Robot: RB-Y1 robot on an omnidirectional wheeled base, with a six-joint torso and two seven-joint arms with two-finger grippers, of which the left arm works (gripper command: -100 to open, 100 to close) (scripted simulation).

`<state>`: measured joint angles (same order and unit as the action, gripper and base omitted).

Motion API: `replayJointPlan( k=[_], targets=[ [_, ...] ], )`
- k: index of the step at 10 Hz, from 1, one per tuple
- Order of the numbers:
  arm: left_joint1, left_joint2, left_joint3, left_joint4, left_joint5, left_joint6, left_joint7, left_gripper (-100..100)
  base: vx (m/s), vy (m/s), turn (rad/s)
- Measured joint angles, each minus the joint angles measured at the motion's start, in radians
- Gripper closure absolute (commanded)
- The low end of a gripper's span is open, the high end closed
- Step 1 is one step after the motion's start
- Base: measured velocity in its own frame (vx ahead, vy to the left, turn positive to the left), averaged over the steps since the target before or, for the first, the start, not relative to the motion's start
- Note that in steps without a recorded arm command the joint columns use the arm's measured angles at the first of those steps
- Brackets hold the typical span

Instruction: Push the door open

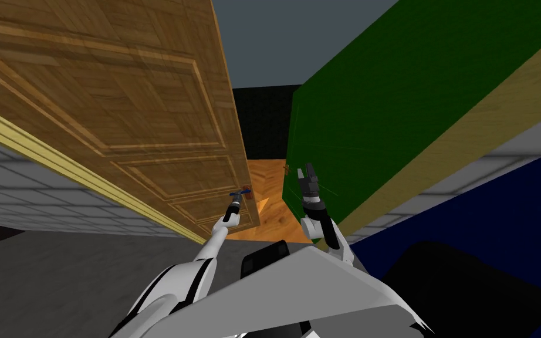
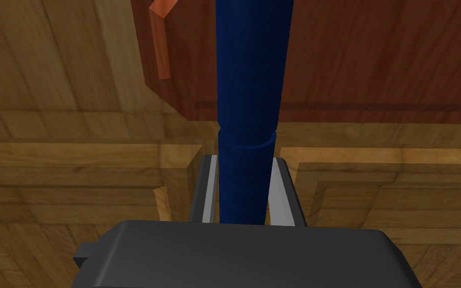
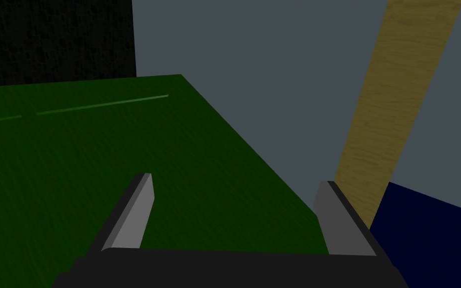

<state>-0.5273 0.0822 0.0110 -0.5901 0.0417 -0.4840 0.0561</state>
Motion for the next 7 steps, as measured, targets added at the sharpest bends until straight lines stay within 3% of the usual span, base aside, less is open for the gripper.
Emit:
replayJointPlan(
  k=[1,2,3,4,5,6,7],
  targets=[
    [0.011,0.007,0.003,-0.02,0.001,0.014,0.003,100,0.147,-0.125,0.079],
    [0.011,0.01,0.012,-0.011,0.005,0.015,0.002,100,0.188,-0.136,0.081],
    [-0.009,0.011,0.029,0.04,0.01,-0.007,-0.005,100,0.116,-0.101,0.034],
    [0.005,0.018,0.032,0.016,0.011,-0.004,-0.006,100,0.121,-0.117,0.048],
    [0.039,0.022,0.037,-0.046,0.012,0.022,-0.006,100,0.113,-0.101,0.074],
    [0.036,0.024,0.046,-0.045,0.014,0.027,-0.01,100,0.052,-0.045,0.014],
    [0.014,0.028,0.053,-0.007,0.017,0.009,-0.013,100,0.096,-0.096,0.054]
  ],
)
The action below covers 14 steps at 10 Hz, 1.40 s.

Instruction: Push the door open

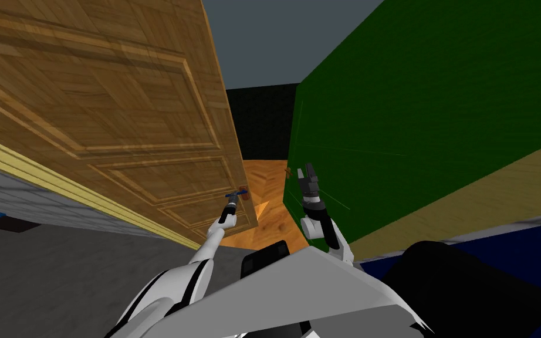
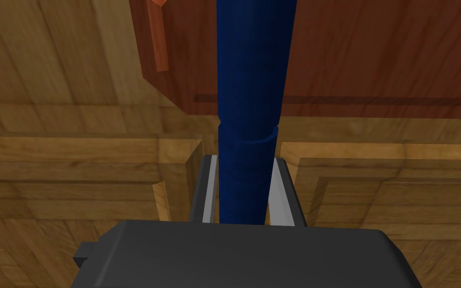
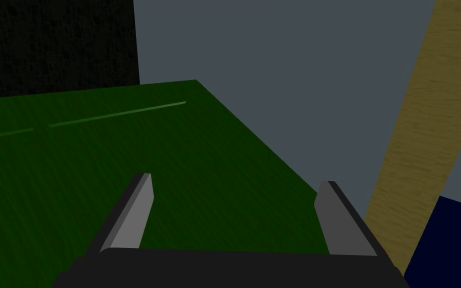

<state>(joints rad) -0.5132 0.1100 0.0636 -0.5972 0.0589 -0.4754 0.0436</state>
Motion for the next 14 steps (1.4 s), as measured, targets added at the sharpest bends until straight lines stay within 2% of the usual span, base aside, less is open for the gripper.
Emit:
replayJointPlan(
  k=[1,3,4,5,6,7,8,10,12,14],
  targets=[
    [0.002,-0.003,0.013,-0.001,0.003,-0.001,-0.009,100,0.133,-0.133,0.08],
    [0.015,0.006,0.027,-0.01,0.009,0.008,-0.01,100,0.166,-0.14,0.073],
    [0.031,0.009,0.038,-0.032,0.011,0.016,-0.014,100,0.12,-0.112,0.042],
    [0.022,0.017,0.045,-0.016,0.014,0.009,-0.014,100,0.145,-0.131,0.05],
    [0.002,0.026,0.057,0.019,0.019,-0.005,-0.014,100,0.178,-0.153,0.084],
    [0.003,0.028,0.07,0.022,0.022,-0.01,-0.02,100,0.184,-0.128,0.084],
    [0.008,0.028,0.083,0.013,0.026,-0.005,-0.029,100,0.181,-0.117,0.079],
    [0.002,0.032,0.109,0.027,0.033,-0.013,-0.044,100,0.156,-0.123,0.062],
    [0.007,0.041,0.118,0.016,0.037,-0.009,-0.043,100,0.11,-0.024,0.095],
    [0.009,0.014,0.139,0.016,0.041,-0.007,-0.078,100,0.18,-0.046,0.142]
  ],
)
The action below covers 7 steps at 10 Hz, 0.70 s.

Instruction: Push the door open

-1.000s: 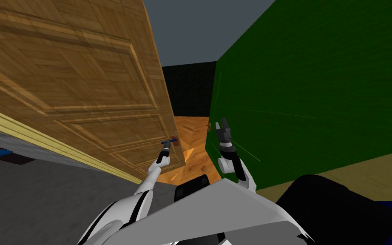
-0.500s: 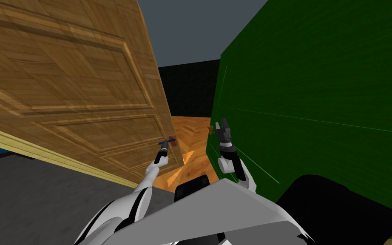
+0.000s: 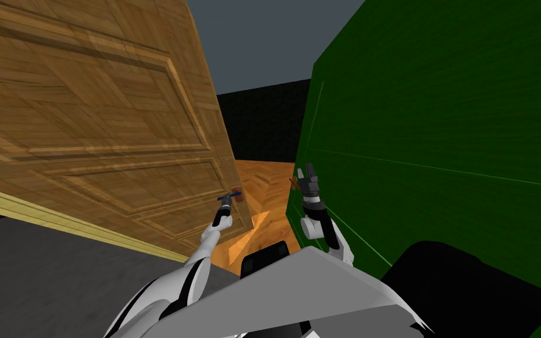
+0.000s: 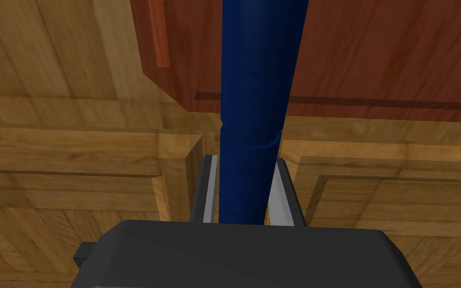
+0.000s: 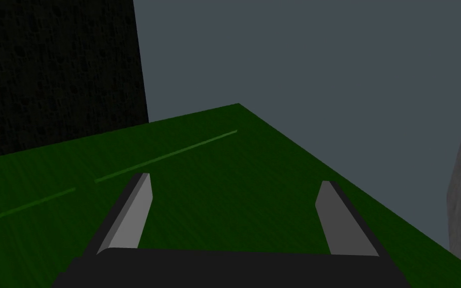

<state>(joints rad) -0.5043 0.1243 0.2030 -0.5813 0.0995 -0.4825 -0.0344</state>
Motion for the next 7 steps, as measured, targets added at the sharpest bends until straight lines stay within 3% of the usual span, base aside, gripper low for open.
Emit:
replayJointPlan(
  k=[7],
  targets=[
    [-0.033,-0.077,0.088,0.009,0.018,-0.015,-0.131,100,0.189,-0.045,0.131]
  ],
)
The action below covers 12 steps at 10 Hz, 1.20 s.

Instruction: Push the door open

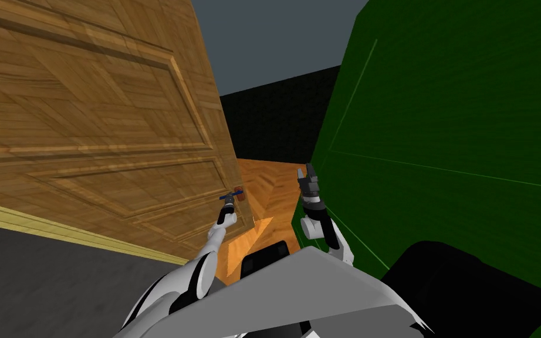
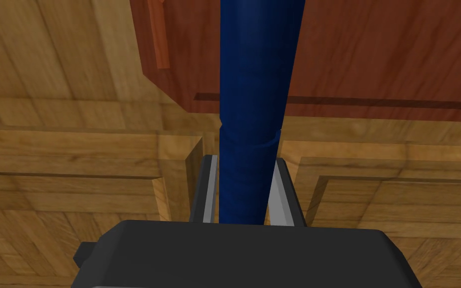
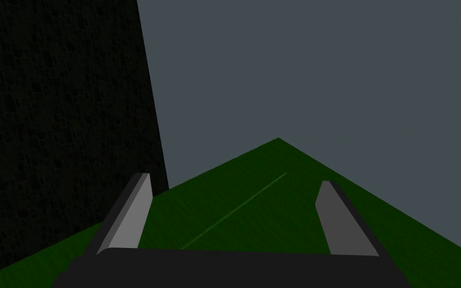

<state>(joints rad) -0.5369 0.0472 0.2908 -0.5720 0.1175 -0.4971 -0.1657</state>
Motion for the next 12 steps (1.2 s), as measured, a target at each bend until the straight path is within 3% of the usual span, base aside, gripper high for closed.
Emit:
replayJointPlan(
  k=[1,3,5,6,7,8,9,10,12],
  targets=[
    [0.006,-0.015,0.011,-0.016,0.002,0.006,-0.018,100,0.185,-0.071,0.145],
    [-0.008,-0.04,0.036,0.0,0.007,-0.005,-0.052,100,0.114,-0.023,0.091],
    [-0.002,-0.041,0.049,-0.012,0.017,-0.004,-0.071,100,0.128,-0.015,-0.013],
    [-0.024,-0.032,0.067,0.035,0.03,-0.024,-0.092,100,0.17,-0.011,-0.013],
    [-0.021,-0.03,0.079,0.035,0.041,-0.032,-0.109,100,0.161,0.019,0.006],
    [-0.048,-0.022,0.094,0.082,0.052,-0.056,-0.125,100,0.104,0.016,-0.004],
    [-0.054,-0.021,0.1,0.084,0.055,-0.068,-0.135,100,0.034,0.007,-0.009],
    [-0.033,-0.03,0.099,0.031,0.054,-0.048,-0.141,100,0.094,-0.001,-0.008],
    [-0.037,-0.038,0.128,0.04,0.076,-0.053,-0.18,100,0.14,-0.006,0.001]
  ],
)
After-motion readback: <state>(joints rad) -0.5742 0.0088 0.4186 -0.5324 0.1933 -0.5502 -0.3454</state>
